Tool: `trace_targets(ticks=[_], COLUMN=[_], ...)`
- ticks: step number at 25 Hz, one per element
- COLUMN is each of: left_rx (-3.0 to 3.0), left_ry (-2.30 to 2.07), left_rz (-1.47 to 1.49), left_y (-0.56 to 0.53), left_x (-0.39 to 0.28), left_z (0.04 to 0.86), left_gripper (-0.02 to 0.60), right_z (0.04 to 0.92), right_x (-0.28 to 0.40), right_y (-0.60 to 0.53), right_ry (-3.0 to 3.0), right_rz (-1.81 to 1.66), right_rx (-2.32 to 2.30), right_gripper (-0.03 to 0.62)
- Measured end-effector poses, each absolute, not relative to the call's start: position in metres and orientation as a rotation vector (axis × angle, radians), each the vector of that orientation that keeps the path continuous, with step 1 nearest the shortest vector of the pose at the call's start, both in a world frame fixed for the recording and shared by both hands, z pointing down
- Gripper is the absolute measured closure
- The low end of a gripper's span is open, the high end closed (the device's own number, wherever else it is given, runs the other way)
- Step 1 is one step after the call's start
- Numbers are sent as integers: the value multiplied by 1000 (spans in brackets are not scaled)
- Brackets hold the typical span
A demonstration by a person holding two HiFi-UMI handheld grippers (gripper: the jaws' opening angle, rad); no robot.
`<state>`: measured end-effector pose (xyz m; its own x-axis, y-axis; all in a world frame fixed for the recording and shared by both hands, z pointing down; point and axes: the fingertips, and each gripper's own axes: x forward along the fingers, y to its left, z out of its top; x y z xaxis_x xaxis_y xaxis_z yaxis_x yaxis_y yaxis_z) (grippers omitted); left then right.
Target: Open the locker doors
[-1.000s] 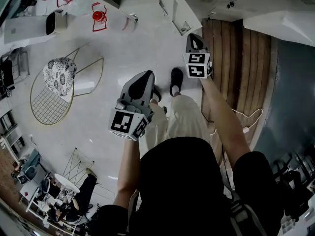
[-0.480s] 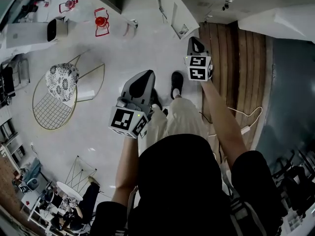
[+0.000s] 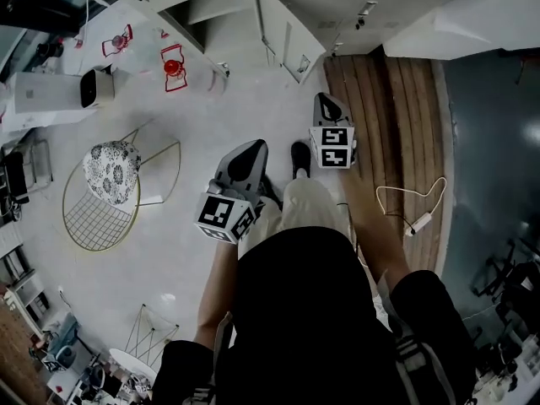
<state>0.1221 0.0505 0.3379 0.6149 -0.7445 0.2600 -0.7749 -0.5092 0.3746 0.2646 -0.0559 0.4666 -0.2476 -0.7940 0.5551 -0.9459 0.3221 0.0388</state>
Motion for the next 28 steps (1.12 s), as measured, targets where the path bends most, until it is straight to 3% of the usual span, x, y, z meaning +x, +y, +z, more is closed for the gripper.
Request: trace_targets(ticks=[28], left_rx=[2481], left_ry=[-1193], left_rz=[-45], left_y=[145], left_x=[17], left_z=[289], left_gripper=[563], right_z=[292], right_x=[107], right_y=[113], right_ry=[-2581], right_rz=[281], right_rx=[1334], right_gripper=[591])
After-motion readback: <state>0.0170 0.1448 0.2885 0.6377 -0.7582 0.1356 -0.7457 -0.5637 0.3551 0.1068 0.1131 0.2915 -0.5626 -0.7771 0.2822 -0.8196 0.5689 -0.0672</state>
